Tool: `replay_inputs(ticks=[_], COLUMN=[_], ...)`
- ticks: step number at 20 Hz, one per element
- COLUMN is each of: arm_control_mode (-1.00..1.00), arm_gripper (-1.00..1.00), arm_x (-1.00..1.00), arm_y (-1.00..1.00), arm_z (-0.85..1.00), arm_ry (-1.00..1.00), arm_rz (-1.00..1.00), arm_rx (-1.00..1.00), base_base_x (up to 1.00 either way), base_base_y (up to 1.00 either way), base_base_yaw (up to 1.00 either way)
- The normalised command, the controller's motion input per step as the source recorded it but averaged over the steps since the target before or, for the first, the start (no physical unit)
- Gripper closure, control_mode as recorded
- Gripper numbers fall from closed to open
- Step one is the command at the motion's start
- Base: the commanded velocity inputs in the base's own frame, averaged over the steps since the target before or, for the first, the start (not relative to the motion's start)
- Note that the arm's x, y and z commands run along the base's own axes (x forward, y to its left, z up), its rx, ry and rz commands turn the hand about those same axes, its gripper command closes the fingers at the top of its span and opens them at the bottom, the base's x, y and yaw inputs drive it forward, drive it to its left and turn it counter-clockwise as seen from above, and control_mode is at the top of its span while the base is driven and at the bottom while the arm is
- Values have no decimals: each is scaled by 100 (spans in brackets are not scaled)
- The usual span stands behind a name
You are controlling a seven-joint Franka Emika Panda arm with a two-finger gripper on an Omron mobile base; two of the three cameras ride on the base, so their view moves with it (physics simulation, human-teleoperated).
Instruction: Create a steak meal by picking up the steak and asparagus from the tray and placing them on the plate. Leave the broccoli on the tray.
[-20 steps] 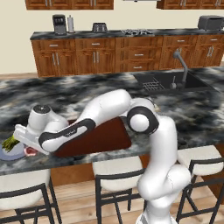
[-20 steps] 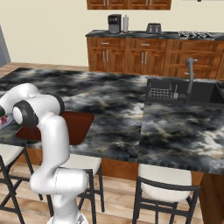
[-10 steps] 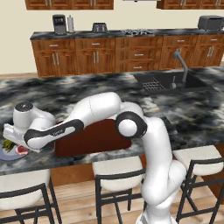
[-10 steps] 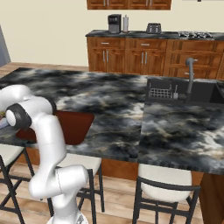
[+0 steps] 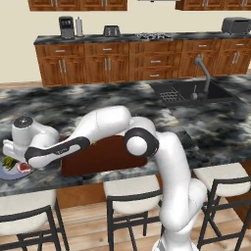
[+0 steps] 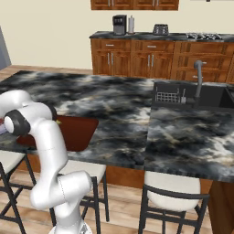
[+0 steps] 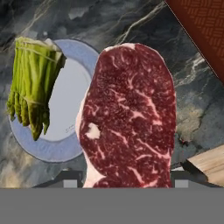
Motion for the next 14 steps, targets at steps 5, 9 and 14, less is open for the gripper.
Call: replay_inputs(ticks=[5,9,14], arm_control_mode=[-100,-100,-100], arm_gripper=[100,100,100], arm_x=[23,18,16], arm_y=[0,13,24], arm_z=[-21,-15,-9], arm_ry=[-7,-6,-4], arm_rz=[0,0,0], arm_rx=[0,-1,-2], base_base_x=[0,0,0], base_base_y=[0,0,0], base_base_yaw=[0,0,0])
